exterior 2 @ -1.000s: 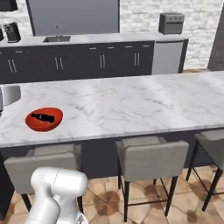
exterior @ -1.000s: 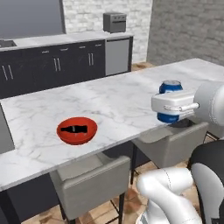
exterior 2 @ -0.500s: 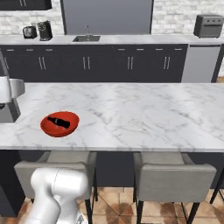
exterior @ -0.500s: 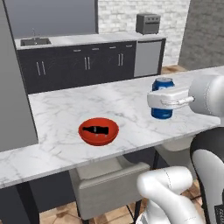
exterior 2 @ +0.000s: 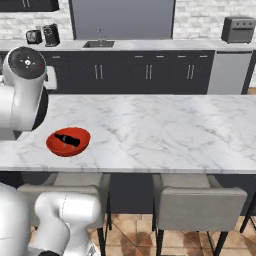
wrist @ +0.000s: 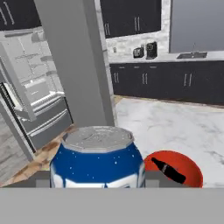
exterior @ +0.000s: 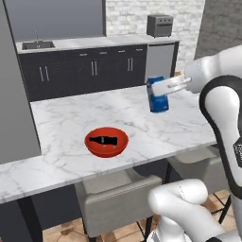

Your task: Open the fridge, grab two sodas, and place both sodas inside the bowl with ice on the dining counter.

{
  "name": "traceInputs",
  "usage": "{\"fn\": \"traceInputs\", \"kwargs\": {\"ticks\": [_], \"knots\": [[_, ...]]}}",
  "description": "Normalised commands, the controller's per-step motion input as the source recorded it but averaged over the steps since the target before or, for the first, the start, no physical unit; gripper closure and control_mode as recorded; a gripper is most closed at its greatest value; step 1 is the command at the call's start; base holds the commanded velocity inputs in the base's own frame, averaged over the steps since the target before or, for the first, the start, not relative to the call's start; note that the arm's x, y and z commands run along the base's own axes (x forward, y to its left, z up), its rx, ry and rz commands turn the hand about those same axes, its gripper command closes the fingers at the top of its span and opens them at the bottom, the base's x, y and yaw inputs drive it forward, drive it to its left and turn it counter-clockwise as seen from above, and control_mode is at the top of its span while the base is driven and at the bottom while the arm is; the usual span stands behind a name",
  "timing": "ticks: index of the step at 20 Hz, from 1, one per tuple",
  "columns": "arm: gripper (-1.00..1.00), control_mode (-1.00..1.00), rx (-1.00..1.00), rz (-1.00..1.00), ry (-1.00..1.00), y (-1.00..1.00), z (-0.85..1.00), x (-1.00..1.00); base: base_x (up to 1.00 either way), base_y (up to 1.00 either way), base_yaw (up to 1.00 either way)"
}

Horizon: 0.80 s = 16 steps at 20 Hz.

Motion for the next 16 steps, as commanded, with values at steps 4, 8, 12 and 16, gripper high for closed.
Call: {"fn": "traceInputs", "kwargs": {"ticks": [4,8,12,16], "knots": [[1.0,-1.0,-0.16,0.14,0.5,0.36,-0.42,0.92,0.0,0.0,0.0],[1.0,-1.0,-0.21,0.18,0.44,0.25,-0.67,0.58,0.0,0.0,0.0],[1.0,-1.0,-0.23,0.22,0.2,0.02,-0.68,0.05,0.0,0.0,0.0],[1.0,-1.0,-0.19,0.2,0.01,0.0,-0.54,0.0,0.0,0.0,0.0]]}}
